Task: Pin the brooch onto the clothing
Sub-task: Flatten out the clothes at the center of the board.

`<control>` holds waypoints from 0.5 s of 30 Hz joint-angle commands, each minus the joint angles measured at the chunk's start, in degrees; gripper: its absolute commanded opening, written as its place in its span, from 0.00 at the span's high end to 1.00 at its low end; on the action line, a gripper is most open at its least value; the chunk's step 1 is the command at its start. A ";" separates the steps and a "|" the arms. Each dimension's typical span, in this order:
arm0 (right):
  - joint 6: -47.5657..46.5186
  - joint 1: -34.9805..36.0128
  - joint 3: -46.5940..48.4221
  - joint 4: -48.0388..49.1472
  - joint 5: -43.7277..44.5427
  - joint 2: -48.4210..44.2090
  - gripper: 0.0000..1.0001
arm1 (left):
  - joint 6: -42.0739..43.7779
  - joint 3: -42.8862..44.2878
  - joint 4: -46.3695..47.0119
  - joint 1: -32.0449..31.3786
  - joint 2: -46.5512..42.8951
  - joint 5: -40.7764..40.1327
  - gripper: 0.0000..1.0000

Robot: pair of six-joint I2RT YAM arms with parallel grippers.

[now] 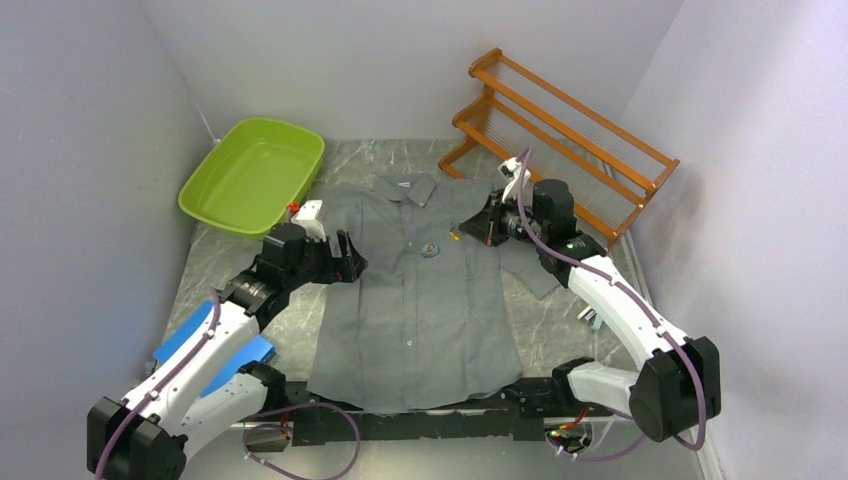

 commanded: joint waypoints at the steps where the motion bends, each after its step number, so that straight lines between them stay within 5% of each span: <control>1: 0.28 -2.37 0.87 4.10 -2.77 1.94 1.00 | 0.60 0.55 2.14 0.12 2.11 -4.16 0.06; 9: 2.53 -5.33 4.61 5.90 -15.76 11.57 1.00 | -2.39 2.83 7.97 -0.84 14.70 0.05 0.29; 15: 1.92 -5.51 6.49 1.99 -15.40 14.96 1.00 | -4.91 10.77 3.48 -14.48 27.66 -10.14 0.29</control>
